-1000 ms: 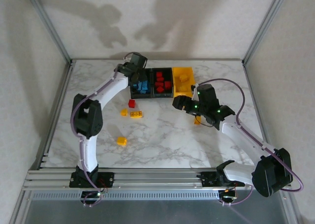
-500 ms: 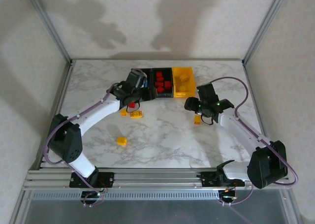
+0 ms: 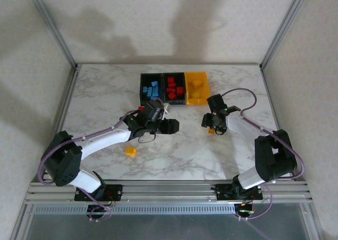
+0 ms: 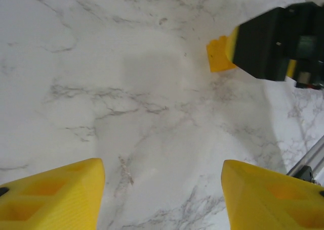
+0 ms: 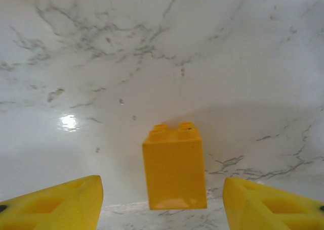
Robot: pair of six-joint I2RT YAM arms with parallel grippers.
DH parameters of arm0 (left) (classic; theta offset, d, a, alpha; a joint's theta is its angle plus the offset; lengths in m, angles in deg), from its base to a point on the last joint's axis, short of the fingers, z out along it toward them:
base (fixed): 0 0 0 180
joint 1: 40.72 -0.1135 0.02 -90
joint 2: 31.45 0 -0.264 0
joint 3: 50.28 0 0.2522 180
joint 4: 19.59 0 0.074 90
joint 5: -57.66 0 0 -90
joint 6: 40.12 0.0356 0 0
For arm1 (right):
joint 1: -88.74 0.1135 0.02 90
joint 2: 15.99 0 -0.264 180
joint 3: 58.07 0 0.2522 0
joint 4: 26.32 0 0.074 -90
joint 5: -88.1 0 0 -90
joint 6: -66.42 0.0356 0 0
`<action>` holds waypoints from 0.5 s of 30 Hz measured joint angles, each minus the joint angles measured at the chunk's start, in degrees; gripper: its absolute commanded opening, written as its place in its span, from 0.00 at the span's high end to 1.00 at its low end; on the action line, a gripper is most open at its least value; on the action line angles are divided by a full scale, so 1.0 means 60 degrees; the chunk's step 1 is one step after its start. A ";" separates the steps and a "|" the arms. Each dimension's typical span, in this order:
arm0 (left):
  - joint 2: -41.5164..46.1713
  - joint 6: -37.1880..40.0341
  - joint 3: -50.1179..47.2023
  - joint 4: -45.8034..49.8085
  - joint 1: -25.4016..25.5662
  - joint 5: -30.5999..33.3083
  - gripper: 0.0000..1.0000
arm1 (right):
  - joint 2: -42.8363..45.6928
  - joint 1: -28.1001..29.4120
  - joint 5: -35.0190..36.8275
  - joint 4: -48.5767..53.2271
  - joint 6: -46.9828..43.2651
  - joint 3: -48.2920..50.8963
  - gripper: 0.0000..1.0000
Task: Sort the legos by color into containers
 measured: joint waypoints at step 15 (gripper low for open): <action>-0.0120 -0.0219 -0.0018 -0.0244 0.0189 0.0273 0.38 | -0.0634 -0.0018 -0.0055 -0.0561 -0.0244 0.0153 0.72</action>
